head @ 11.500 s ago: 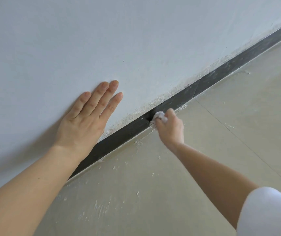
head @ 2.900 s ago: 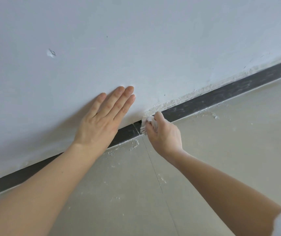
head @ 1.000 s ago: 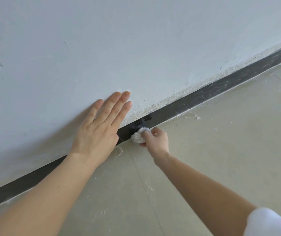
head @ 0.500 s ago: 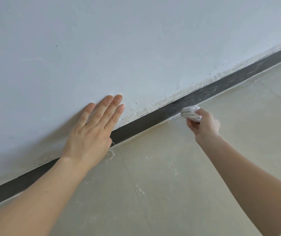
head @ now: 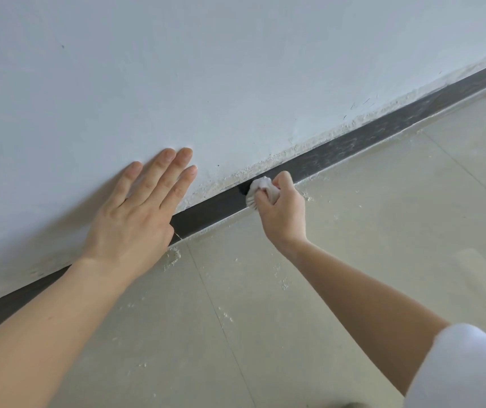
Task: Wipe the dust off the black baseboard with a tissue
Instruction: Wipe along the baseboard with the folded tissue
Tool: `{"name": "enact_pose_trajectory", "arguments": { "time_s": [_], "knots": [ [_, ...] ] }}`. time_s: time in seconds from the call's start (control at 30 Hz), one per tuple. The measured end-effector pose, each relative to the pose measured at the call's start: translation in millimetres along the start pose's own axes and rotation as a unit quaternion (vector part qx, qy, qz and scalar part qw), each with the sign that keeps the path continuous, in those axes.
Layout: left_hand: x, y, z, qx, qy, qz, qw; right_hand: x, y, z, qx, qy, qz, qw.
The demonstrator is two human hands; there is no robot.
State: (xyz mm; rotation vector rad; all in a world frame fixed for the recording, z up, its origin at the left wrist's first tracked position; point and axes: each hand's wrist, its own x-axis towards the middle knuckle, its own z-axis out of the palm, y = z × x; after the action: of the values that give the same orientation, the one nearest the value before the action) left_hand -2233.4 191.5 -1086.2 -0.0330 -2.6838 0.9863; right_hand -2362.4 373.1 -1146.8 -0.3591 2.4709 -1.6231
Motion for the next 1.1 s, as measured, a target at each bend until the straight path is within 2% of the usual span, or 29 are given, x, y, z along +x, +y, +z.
{"name": "enact_pose_trajectory", "arguments": {
  "time_s": [0.13,0.23,0.3,0.37,0.5,0.57,0.73,0.83,0.97,1.03,1.1],
  "knots": [
    [-0.1,-0.2,0.6,-0.004,0.008,0.001,1.0,18.6,10.1,-18.2,-0.024,0.048,0.017,0.998],
    [0.4,1.1,0.5,-0.011,0.012,-0.001,1.0,38.4,19.3,-36.1,-0.029,0.161,0.112,0.98],
    [-0.6,1.9,2.5,-0.012,0.016,-0.002,1.0,44.3,21.4,-48.6,-0.032,0.201,0.163,0.966],
    [-1.6,2.7,5.9,-0.012,0.02,-0.005,1.0,33.6,19.3,-52.1,-0.041,0.169,0.145,0.974],
    [0.1,5.2,11.1,-0.009,0.042,-0.012,0.999,-7.2,5.4,-25.5,-0.063,-0.004,0.043,0.997],
    [0.7,7.3,12.9,-0.019,0.052,-0.015,0.998,-8.0,-2.0,-11.7,-0.071,-0.035,0.028,0.996],
    [-0.6,1.8,17.6,-0.039,0.067,-0.002,0.997,15.6,-13.8,-18.0,-0.103,-0.002,0.029,0.994],
    [-3.3,-2.2,17.4,-0.045,0.065,0.007,0.997,34.7,-8.3,-37.6,-0.126,0.075,0.058,0.987],
    [5.8,9.2,12.8,-0.06,0.06,0.031,0.996,72.8,1.7,-72.2,-0.169,0.188,0.139,0.957],
    [25.1,22.6,10.1,-0.069,0.083,0.048,0.993,75.0,5.7,-86.4,-0.19,0.151,0.137,0.96],
    [51.9,38.7,5.6,-0.086,0.111,0.05,0.989,64.0,9.1,-92.2,-0.232,0.048,0.109,0.965]
  ]
}}
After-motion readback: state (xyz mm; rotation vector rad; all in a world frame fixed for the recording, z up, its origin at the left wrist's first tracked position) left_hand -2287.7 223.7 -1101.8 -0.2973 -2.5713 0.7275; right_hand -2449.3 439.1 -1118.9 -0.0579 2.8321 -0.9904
